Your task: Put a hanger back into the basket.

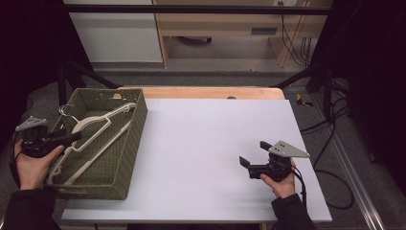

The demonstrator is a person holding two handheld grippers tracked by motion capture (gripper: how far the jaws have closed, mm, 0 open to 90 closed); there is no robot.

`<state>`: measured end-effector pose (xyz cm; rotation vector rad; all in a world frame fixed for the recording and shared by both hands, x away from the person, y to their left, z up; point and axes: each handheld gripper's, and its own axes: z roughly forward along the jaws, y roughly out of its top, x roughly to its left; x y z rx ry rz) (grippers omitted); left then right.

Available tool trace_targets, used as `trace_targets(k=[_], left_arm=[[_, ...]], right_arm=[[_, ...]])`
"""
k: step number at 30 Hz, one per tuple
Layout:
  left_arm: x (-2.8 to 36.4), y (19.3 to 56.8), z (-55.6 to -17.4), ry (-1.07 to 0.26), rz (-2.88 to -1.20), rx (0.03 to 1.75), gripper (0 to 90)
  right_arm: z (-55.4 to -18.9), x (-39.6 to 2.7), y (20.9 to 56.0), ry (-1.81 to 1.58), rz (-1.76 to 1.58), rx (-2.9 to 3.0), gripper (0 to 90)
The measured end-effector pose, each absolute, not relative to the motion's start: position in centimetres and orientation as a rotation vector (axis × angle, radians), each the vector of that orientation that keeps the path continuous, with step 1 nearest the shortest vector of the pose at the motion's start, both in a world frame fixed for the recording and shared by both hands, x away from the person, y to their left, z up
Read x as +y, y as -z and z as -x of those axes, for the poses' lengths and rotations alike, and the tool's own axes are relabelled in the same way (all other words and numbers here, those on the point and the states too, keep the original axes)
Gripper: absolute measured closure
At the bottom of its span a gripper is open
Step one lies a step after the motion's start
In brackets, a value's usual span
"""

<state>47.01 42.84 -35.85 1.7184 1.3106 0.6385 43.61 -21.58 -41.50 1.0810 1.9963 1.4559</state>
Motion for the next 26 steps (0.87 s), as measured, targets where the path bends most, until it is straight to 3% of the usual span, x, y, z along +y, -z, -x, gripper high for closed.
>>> trace_targets(k=[12, 26], left_arm=[[34.5, 33.9, -43.5, -0.554, -1.702, 0.965, 11.0], [28.1, 36.4, -42.2, -0.501, -1.751, 0.847, 8.3]], right_arm=[[-43.3, -21.7, 40.9, -1.477, -1.063, 1.976, 1.8], [-42.8, -22.2, 40.4, -1.512, -1.023, 1.967, 0.8]])
